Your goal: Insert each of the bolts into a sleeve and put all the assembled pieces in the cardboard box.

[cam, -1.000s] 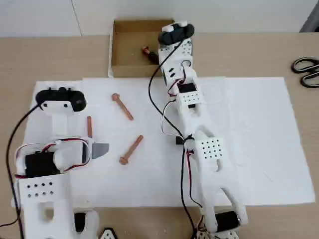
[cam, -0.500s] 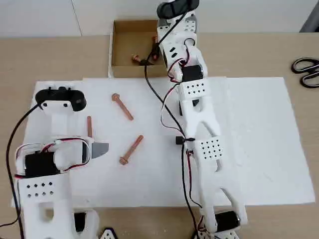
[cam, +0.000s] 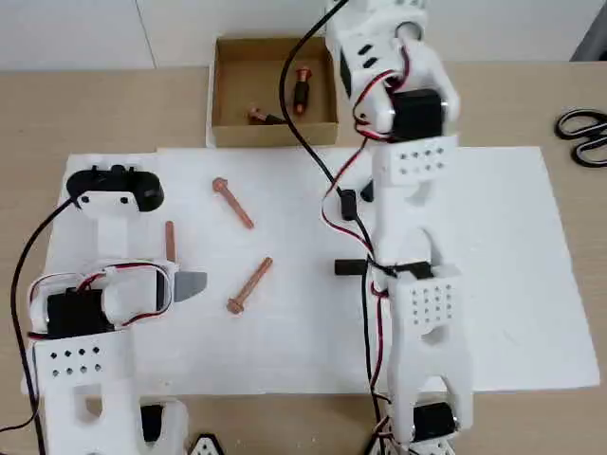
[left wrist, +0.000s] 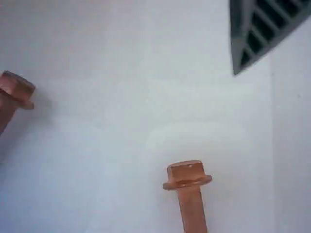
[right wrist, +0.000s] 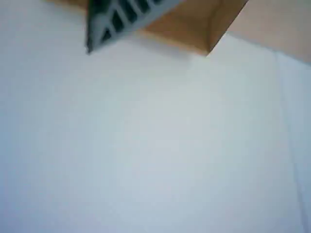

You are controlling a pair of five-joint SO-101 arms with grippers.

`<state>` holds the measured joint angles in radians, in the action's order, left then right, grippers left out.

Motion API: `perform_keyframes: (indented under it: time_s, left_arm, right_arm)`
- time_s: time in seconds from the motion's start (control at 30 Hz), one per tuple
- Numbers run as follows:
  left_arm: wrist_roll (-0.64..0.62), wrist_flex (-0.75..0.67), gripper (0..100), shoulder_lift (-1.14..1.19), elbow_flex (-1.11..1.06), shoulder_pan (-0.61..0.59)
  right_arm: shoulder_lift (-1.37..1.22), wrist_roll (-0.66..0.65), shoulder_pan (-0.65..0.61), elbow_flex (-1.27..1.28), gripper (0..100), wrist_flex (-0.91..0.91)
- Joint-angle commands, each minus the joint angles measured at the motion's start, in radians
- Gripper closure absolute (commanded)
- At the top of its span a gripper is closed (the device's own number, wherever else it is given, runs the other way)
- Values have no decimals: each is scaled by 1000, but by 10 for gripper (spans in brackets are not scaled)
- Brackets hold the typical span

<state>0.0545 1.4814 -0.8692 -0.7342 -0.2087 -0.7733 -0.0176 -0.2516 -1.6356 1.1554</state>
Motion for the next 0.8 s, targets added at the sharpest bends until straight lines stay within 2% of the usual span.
perform_keyframes:
  time_s: [0.0, 0.2, 0.5, 0.63, 0.77]
  left_arm:
    - [0, 8, 661, -15, 48, -5]
    - [-2, 3, 661, -15, 42, -5]
    - [-2, 3, 661, -14, 41, -3]
    - [-2, 3, 661, -14, 41, -3]
    - [-2, 3, 661, -14, 41, -5]
  right_arm:
    - [160, -8, 21, -48, 723, 200]
    - [275, -8, 51, -46, 724, 527]
    - [366, -6, 107, -26, 725, 544]
    - [426, -6, 107, 160, 725, 544]
    - [604, -6, 101, 439, 725, 542]
